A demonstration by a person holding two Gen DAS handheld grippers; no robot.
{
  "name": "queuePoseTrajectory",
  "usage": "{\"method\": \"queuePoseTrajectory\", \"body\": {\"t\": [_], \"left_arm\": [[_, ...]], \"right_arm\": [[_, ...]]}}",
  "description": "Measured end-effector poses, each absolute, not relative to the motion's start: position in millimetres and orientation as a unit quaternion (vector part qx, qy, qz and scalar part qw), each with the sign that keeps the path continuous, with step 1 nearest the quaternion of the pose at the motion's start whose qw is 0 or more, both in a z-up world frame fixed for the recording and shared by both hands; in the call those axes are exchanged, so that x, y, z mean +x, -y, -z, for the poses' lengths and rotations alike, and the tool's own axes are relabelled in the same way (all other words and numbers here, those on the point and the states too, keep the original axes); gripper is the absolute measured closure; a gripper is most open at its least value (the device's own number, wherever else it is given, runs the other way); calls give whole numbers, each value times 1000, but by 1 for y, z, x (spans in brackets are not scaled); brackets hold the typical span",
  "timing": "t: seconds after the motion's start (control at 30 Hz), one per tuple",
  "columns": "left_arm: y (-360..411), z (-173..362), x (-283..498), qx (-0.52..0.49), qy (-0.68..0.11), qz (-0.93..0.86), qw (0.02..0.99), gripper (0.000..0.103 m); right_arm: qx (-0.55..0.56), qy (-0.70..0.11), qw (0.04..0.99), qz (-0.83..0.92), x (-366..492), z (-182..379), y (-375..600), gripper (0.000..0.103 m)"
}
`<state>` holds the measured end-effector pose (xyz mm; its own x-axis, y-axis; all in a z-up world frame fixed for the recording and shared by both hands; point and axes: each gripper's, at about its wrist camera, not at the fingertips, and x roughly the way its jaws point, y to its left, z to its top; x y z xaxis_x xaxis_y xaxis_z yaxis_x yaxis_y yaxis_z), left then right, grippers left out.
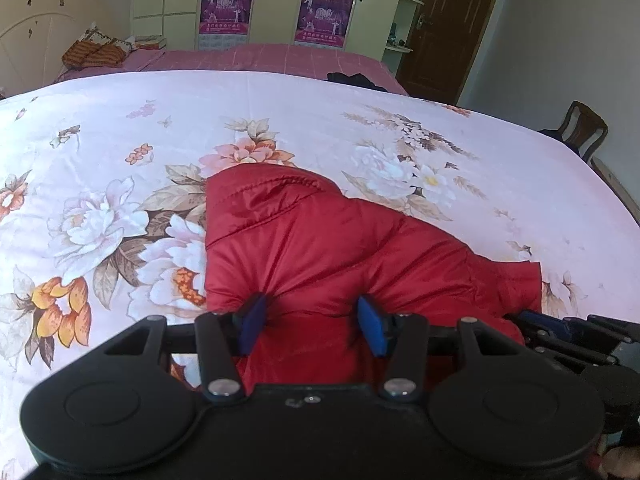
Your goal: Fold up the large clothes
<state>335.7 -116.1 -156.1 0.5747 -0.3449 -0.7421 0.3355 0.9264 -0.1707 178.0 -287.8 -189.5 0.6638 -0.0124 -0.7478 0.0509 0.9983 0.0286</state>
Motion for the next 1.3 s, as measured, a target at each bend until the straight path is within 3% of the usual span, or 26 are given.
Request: {"method": "queuePoseTrajectory", "body": {"t": [0.3, 0.4, 0.83, 0.87, 0.9, 0.93, 1.07, 1.2, 1.3], "left_arm": [[115, 141, 331, -8, -426, 173, 888, 41], [113, 135, 325, -10, -422, 164, 892, 32], [92, 116, 275, -18, -409, 168, 897, 29], [89, 115, 269, -20, -409, 169, 896, 29], [87, 115, 263, -21, -411, 172, 895, 28], [85, 114, 257, -20, -412, 175, 894, 28], [75, 113, 233, -18, -412, 179, 894, 29], [62, 113, 207, -19, -417, 186, 890, 30], [54, 114, 186, -18, -421, 188, 887, 30]], "right_arm": [[75, -406, 911, 8, 171, 159, 303, 86], [90, -391, 916, 0, 163, 144, 307, 85], [98, -369, 923, -41, 117, 111, 308, 82], [95, -368, 924, -46, 113, 110, 307, 64], [91, -364, 926, -49, 107, 109, 305, 29], [85, -354, 930, -52, 100, 107, 303, 22], [63, -345, 932, -89, 79, 101, 295, 23], [35, -352, 926, -129, 54, 99, 289, 43], [29, -368, 917, -150, 36, 105, 287, 45]]}}
